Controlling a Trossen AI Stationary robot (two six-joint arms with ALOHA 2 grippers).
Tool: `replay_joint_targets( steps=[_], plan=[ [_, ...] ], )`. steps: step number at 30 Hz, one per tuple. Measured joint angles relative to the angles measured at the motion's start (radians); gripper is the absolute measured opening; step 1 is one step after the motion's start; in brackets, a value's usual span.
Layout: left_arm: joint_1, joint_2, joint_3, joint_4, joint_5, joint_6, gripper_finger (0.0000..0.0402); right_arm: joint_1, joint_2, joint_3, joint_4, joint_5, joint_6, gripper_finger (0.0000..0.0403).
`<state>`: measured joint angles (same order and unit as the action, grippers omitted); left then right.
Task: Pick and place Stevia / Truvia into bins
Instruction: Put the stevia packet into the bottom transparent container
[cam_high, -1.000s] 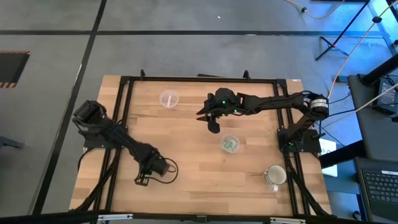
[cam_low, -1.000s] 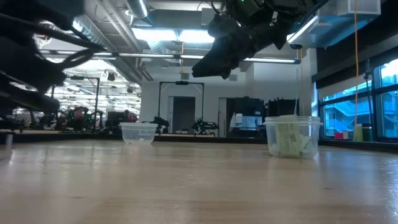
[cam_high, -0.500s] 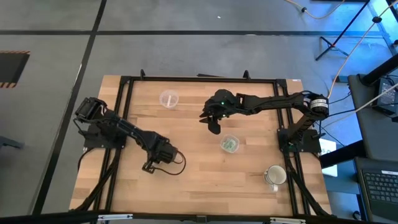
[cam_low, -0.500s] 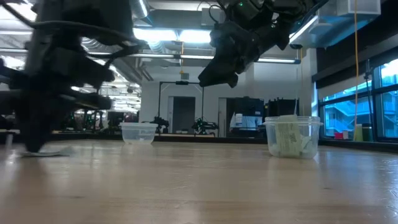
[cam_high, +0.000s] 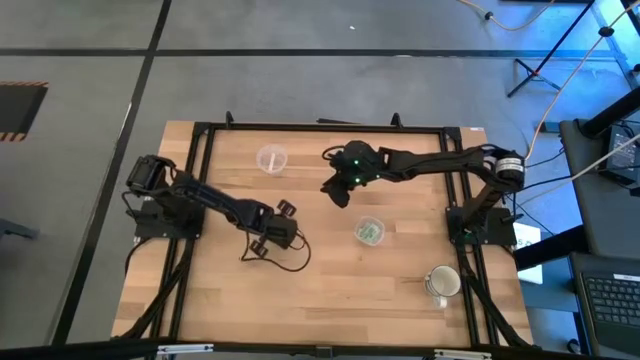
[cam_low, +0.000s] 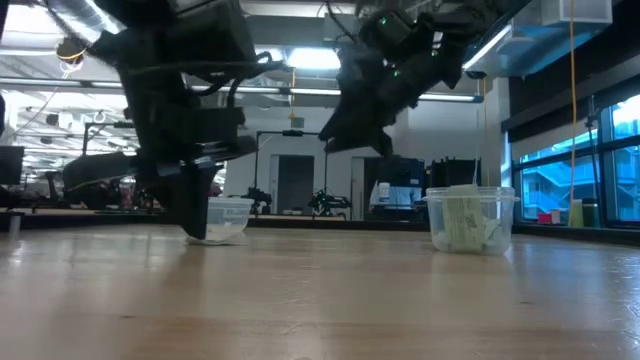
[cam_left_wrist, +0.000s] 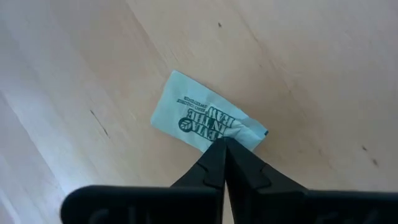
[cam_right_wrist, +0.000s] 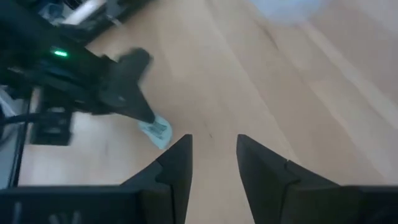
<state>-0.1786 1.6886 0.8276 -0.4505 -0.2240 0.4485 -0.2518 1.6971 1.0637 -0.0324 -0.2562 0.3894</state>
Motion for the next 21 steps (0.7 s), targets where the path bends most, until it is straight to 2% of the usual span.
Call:
replay_joint_targets(
  steps=[7, 13, 21],
  plan=[
    [0.038, 0.001, 0.000, 0.054, 0.020, 0.083, 0.0002, -0.014, 0.119, 0.000, 0.068, -0.001, 0.026, 0.0129],
    [0.071, 0.002, -0.001, 0.135, 0.029, 0.146, 0.0002, -0.013, 0.147, 0.000, 0.085, -0.009, 0.016, 0.0130],
    [0.132, 0.017, -0.002, 0.212, 0.037, 0.194, 0.0002, 0.015, 0.152, 0.000, 0.084, -0.012, 0.078, 0.0167]
  ],
)
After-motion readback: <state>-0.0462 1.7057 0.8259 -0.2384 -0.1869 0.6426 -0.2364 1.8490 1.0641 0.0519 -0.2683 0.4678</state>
